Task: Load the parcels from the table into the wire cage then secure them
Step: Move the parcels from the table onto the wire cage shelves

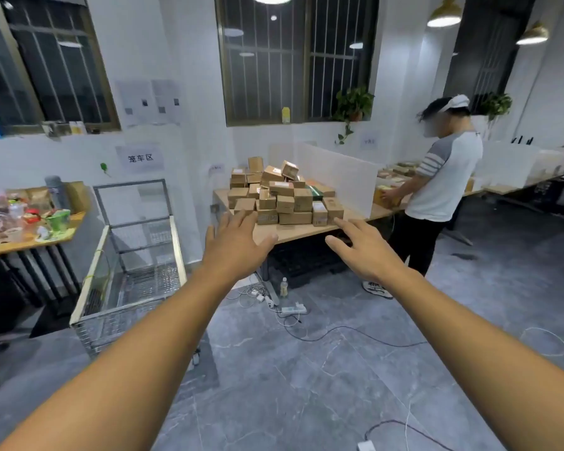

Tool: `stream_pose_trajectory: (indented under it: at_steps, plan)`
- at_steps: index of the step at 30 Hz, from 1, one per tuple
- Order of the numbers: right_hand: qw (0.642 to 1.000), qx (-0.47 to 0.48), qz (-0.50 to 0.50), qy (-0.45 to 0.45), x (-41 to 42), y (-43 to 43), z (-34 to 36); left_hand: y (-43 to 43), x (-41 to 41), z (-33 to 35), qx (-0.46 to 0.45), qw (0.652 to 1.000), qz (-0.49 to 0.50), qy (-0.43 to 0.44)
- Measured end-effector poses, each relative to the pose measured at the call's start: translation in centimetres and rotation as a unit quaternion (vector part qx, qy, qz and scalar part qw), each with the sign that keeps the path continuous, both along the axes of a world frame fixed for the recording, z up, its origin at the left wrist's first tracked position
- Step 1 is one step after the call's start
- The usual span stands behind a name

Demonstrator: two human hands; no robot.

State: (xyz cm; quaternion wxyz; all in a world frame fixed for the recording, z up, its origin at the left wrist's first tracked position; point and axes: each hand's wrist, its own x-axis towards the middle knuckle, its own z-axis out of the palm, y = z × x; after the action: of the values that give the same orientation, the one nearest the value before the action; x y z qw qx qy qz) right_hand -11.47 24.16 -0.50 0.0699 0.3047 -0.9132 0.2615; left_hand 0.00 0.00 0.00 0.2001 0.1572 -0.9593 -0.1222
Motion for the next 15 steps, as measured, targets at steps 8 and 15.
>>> stream_pose_trajectory:
  at_steps: [8, 15]
  plan:
    - [1.0, 0.004, -0.012, -0.019, -8.8, -11.5, -2.4, -10.6, -9.4, -3.6, -0.012, 1.0, -0.017, -0.021]
    - [0.998, -0.011, -0.036, -0.041, -16.0, -20.9, -3.7, -19.5, -17.1, -4.5, 0.001, 0.999, -0.043, -0.004]
